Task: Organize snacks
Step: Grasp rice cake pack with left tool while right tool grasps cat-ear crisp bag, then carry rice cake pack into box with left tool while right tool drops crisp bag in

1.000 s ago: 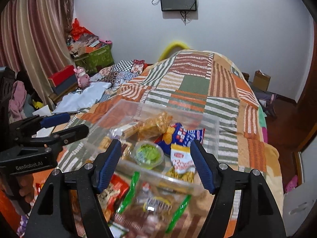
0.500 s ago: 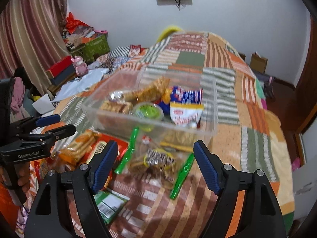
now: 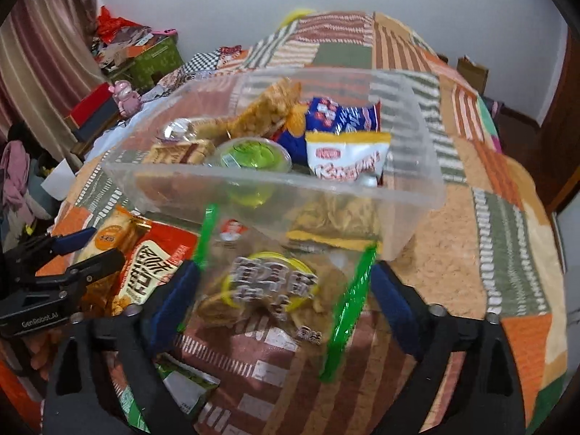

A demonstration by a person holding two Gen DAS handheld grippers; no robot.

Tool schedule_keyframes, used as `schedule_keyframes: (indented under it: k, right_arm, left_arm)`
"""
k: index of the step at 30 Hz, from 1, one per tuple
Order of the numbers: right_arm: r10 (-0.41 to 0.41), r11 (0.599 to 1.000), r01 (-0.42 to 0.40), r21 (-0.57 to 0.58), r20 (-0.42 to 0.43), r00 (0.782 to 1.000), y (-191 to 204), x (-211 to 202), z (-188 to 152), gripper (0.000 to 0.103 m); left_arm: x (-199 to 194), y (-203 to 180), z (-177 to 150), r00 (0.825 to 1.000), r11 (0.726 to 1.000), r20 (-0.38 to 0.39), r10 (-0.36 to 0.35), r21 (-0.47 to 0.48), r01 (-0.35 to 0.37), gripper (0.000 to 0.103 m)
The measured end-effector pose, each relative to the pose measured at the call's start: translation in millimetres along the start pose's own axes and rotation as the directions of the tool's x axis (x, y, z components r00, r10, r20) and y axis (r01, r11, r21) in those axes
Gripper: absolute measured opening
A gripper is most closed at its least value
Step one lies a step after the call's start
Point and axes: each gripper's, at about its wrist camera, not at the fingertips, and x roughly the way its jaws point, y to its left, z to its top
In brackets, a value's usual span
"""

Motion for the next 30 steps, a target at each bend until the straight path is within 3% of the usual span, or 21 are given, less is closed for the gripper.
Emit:
schedule_keyframes:
  k: [4,8,10,12,21,30]
  right_arm:
    - [0.038,0.999,-0.038,0.024,-0.022,0.999,-2.2,6.0,-1.5,0.101]
    - [0.059,0.998,-0.058,0.022,-0.039,0.997,0.9,12.2,-2.7,0.099]
    - [0.076,0.997,-0.076,0.011,-0.039,0.996,4.4,12.1,-5.0,0.091]
    - [0.092,0.996,-0.092,0.001,-0.042,0.995,5.8,10.9,-5.7,0.075]
    - [0.061,0.998,-0.061,-0.002,0.001,0.998,-3.1,-4.4,-10.2,0.067]
    - [0.063,0.998,-0.064,0.015,0.08,0.995,-10.1,-37.3,-8.3,0.067]
  left_arm:
    - [0.1,1.0,-1.9,1.0,1.0,-0.004,-0.025,-0.013,0.025,0.058]
    - [-0.6,4.2,-1.5,0.997,0.997,-0.011,-0.07,-0.037,0.07,0.041]
    - [-2.7,3.6,-1.7,0.997,0.997,-0.006,-0.072,-0.039,0.072,0.04]
    - [-4.3,2.2,-2.6,0.998,0.997,0.001,-0.067,-0.03,0.067,0.039]
    - [-23.9,-2.0,-1.4,0.998,0.999,0.054,-0.042,-0.007,0.043,0.035]
    - [-54.8,-2.9,5.4,0.99,0.999,0.129,-0.048,-0.012,0.05,0.034]
